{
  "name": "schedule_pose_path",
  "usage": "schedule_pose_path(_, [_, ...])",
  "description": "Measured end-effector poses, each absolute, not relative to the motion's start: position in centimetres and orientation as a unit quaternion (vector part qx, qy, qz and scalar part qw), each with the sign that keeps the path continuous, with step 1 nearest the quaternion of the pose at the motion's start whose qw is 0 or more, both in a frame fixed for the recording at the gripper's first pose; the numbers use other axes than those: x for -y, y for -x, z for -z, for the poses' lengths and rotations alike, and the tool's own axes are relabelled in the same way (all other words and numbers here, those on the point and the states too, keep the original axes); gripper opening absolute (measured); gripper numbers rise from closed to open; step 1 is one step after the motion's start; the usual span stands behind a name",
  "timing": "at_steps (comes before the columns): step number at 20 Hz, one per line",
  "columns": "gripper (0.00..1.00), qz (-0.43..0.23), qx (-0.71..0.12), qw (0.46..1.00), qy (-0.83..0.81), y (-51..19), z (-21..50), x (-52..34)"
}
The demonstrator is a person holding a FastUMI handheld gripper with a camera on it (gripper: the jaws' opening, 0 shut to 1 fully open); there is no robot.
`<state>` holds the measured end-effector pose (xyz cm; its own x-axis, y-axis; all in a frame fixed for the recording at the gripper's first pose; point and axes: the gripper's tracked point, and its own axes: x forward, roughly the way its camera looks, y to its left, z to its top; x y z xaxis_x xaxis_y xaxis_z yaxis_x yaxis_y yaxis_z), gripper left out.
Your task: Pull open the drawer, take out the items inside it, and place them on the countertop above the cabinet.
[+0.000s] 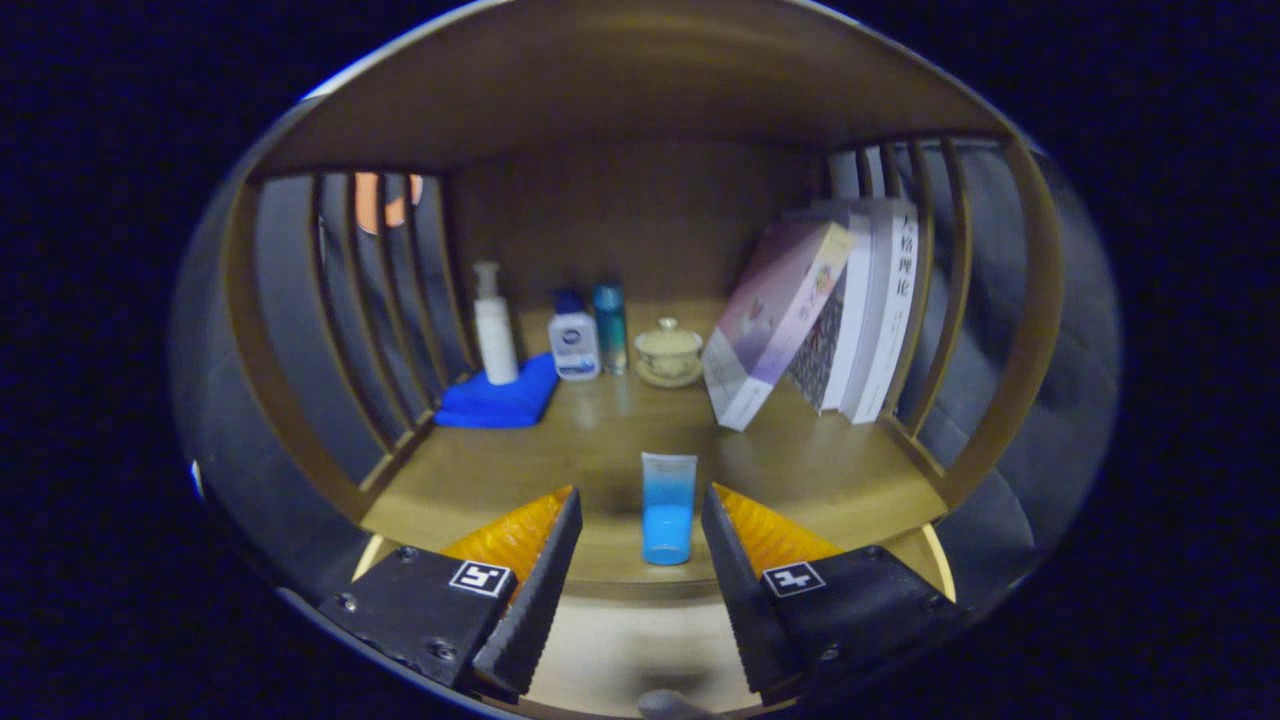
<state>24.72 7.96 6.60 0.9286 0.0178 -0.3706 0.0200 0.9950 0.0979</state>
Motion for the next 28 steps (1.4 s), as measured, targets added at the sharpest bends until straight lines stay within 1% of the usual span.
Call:
schedule_pose_path(1, [0.79,-0.005,-0.166,0.985,-0.048,-23.2,-7.5,-8.2])
schedule_pose_path(3, [0.90,-0.022,-0.111,0.993,-0.040,-20.2,-9.5,-9.0])
schedule_pose_path(7, [0.90,-0.023,-0.033,0.998,-0.039,-13.5,-10.2,-9.2])
schedule_pose_path(12, [0.90,0.004,0.014,0.998,-0.054,-7.9,-8.6,-8.1])
schedule_pose_path(18, [0.89,0.029,0.003,0.999,-0.032,-4.1,-3.7,-7.1])
schedule_pose_path(19, [0.89,0.024,-0.002,0.999,-0.026,-3.4,-2.5,-7.4])
schedule_pose_path(21, [0.89,0.013,-0.020,1.000,-0.015,-2.3,0.1,-8.2])
schedule_pose_path(24, [0.89,0.022,-0.035,0.999,-0.001,-1.5,3.4,-7.9])
schedule_pose_path(28, [0.89,0.028,-0.083,0.996,-0.019,-0.9,8.3,-7.7])
